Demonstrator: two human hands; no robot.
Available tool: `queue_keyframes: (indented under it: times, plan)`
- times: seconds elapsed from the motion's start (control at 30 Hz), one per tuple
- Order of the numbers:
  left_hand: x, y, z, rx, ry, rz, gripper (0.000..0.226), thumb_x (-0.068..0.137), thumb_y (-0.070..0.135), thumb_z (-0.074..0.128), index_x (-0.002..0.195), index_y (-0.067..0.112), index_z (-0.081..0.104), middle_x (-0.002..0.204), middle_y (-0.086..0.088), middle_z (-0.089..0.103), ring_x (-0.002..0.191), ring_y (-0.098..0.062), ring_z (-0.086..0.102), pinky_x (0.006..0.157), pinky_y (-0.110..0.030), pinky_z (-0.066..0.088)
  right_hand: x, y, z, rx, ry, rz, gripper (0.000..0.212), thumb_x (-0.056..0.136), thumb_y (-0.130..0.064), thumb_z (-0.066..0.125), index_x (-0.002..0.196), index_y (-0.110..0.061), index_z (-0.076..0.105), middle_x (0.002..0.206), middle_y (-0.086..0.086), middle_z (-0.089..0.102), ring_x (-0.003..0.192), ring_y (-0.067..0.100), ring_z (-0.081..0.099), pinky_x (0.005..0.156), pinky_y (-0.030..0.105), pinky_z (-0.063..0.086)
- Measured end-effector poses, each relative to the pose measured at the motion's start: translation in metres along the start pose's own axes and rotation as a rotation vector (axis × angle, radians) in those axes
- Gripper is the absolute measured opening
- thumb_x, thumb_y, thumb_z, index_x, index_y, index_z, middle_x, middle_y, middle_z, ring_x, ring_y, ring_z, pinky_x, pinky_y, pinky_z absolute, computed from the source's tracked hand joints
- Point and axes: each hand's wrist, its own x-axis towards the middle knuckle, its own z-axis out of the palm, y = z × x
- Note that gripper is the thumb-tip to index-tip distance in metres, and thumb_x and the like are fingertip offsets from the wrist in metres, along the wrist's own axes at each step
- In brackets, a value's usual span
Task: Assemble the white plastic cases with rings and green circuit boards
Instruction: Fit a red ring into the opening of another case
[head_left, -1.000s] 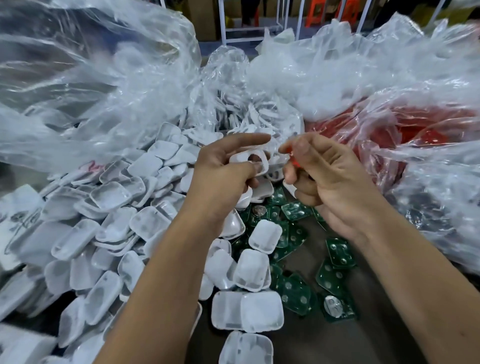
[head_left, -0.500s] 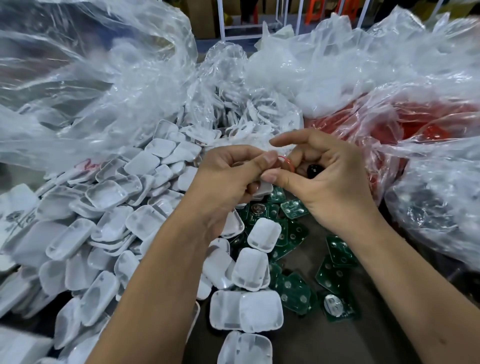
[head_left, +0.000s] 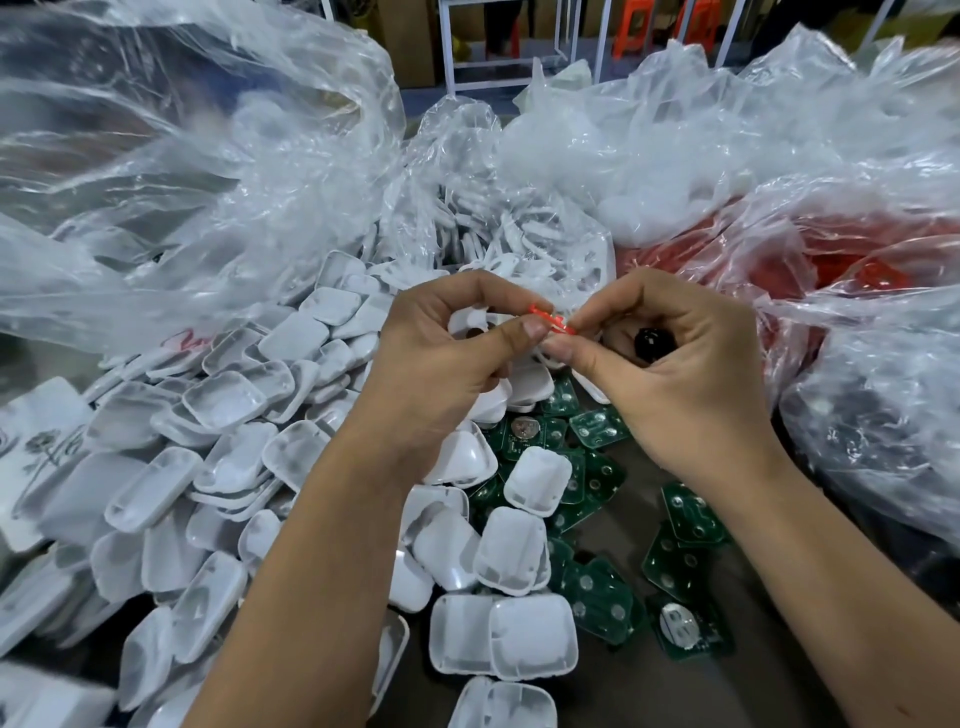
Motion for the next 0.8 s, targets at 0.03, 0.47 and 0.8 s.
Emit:
queue_keyframes:
  times: [0.03, 0.47, 0.8]
  plan:
    - [0.0, 0.0, -0.001, -0.007, -0.001, 0.001, 0.01, 0.09, -0.005, 0.071, 0.099, -0.009, 0.069, 0.058, 0.013, 0.065, 0.049, 0.0, 0.053, 0.05, -0.009, 0.041, 0.0, 0.0, 0.0, 0.004, -0.002, -0.005, 0.018, 0.082, -0.027, 0.09, 0.083, -0.022, 0.073, 0.064, 0.002, 0.063, 0.052, 0.027, 0.046, 0.047, 0.036, 0.039]
    - [-0.003, 0.005, 0.004, -0.075, -0.036, -0.174, 0.02, 0.081, 0.025, 0.075, 0.087, 0.006, 0.073, 0.066, -0.003, 0.06, 0.053, -0.012, 0.044, 0.047, -0.017, 0.036, 0.004, -0.003, 0.0, 0.62, -0.138, 0.53, 0.015, 0.086, -0.025, 0.074, 0.084, -0.01, 0.075, 0.072, 0.011, 0.067, 0.043, 0.006, 0.031, 0.039, 0.018, 0.026]
    - [-0.003, 0.009, 0.009, -0.255, -0.037, -0.323, 0.032, 0.085, 0.037, 0.066, 0.078, 0.006, 0.072, 0.068, -0.009, 0.063, 0.05, -0.012, 0.042, 0.042, -0.017, 0.03, 0.006, -0.008, -0.003, 0.76, -0.201, 0.632, 0.013, 0.085, -0.013, 0.068, 0.094, -0.01, 0.078, 0.068, 0.01, 0.064, 0.042, 0.003, 0.026, 0.036, 0.013, 0.025]
